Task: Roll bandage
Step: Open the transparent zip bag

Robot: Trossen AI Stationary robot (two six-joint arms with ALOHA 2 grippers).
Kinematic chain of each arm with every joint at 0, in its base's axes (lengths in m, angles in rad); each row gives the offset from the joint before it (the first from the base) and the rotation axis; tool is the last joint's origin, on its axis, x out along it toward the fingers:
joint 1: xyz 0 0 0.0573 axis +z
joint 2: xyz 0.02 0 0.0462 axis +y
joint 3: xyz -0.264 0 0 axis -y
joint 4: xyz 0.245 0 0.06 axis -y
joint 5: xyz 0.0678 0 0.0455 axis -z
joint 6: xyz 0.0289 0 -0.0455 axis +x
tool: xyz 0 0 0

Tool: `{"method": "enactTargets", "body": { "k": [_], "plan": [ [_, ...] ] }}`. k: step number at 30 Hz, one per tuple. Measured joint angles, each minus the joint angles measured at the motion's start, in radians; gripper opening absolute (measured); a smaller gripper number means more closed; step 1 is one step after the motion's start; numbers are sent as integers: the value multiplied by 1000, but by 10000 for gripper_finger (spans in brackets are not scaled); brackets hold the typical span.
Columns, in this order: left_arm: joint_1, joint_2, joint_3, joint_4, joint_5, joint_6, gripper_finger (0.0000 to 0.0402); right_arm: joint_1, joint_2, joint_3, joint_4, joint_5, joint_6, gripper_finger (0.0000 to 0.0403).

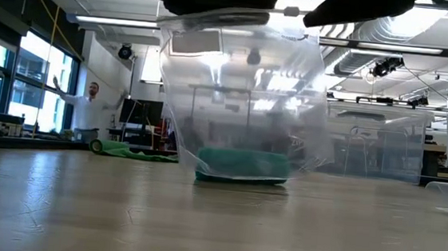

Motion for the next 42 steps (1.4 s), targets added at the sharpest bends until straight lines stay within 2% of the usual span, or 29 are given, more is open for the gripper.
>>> {"method": "enactTargets", "body": {
  "k": [3, 10, 12, 17, 22, 25, 27, 30, 36, 42],
  "plan": [
    [0, 0, 0, 1, -7, 0, 130, 0, 0, 0, 0, 0, 0, 0],
    [0, 1, 0, -52, -7, -8, 26, 0, 0, 0, 5, 0, 3, 0],
    [0, 1, 0, -57, -8, -7, 7, 0, 0, 0, 5, 0, 5, 0],
    [0, 1, 0, -63, -11, 10, 4, 0, -3, 0, 18, 0, 12, 26],
    [-3, 1, 0, -63, -10, 37, 2, -26, -17, 0, 17, -7, 96, 111],
    [-6, 1, 0, -63, -10, 40, 1, -48, -10, 0, 21, -107, 69, 148],
    [-7, 1, 0, -63, -10, 46, 1, -52, -8, 0, 41, -123, 54, 154],
    [-8, 1, 0, -64, -10, 47, 1, -52, -8, 0, 66, -122, 38, 128],
    [-8, 1, 0, -61, -10, 47, 1, -56, -8, 0, 50, -159, 35, 16],
    [-8, 1, 0, -60, -13, 45, 1, -54, -8, 0, 59, -144, 34, 7]
  ]
}}
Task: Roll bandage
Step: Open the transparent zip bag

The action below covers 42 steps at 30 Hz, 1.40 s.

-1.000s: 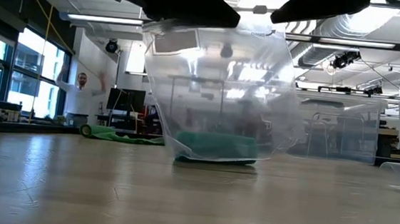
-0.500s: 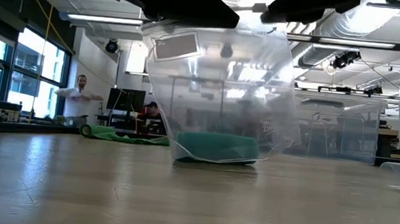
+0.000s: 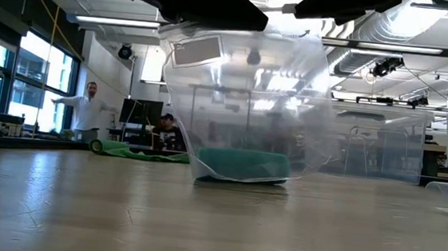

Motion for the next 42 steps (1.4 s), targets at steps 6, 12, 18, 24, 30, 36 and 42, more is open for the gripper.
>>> {"method": "enactTargets", "body": {
  "k": [6, 12, 18, 24, 30, 36, 42],
  "plan": [
    [0, 0, 0, 21, 2, 0, 16, 1, 0, 0, 11, 16, 1, 2],
    [1, 0, 0, 112, 12, 52, 85, 1, 0, 0, 21, 19, 19, 1],
    [10, -1, 0, 125, 8, 54, 120, 0, 0, 0, 35, 3, 18, 1],
    [9, -1, 0, 109, 16, 55, 96, 0, 0, 0, 35, -8, 1, 0],
    [9, -1, 0, 84, 17, 55, 21, 0, 0, 0, 42, -8, 0, 0],
    [8, -1, 0, 77, 3, 55, 2, 1, -24, 0, 1, 44, 34, 46],
    [6, -1, 0, 76, 3, 55, 1, 13, -60, -19, -87, 49, 69, 150]
  ]
}}
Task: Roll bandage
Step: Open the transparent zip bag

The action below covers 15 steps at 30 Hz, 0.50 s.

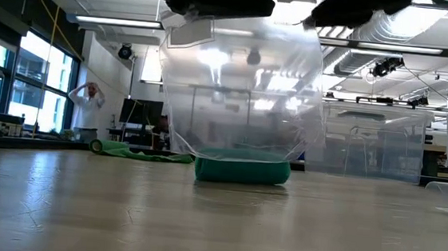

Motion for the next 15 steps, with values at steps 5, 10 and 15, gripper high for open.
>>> {"method": "enactTargets", "body": {
  "k": [5, 10, 15],
  "plan": [
    [0, 0, 0, 1, 0, 0, 1, 24, 0, -139, 322, 37, -64, 162],
    [0, 0, 0, 4, 0, -1, 1, 20, 0, -199, 505, 22, -97, 131],
    [0, 0, 0, 9, -2, -3, 0, 1, 0, -200, 510, -15, -103, 102]
  ]
}}
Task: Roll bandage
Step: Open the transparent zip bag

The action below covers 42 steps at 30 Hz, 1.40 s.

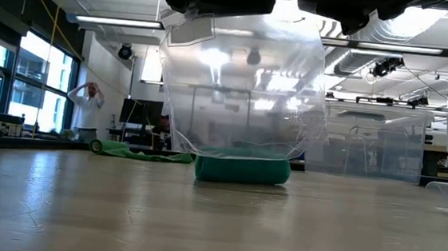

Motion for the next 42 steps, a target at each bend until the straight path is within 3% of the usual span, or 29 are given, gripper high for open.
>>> {"method": "enactTargets", "body": {
  "k": [12, 25, 42],
  "plan": [
    [0, 0, 0, 28, 0, 0, 0, 1, 2, 0, 8, -11, -60, 5],
    [1, 0, 2, 22, 37, 1, 29, 7, 2, 0, 57, 19, -71, 1],
    [0, 0, 1, 21, 38, 1, 30, 7, 2, 0, 60, 21, -76, 0]
  ]
}}
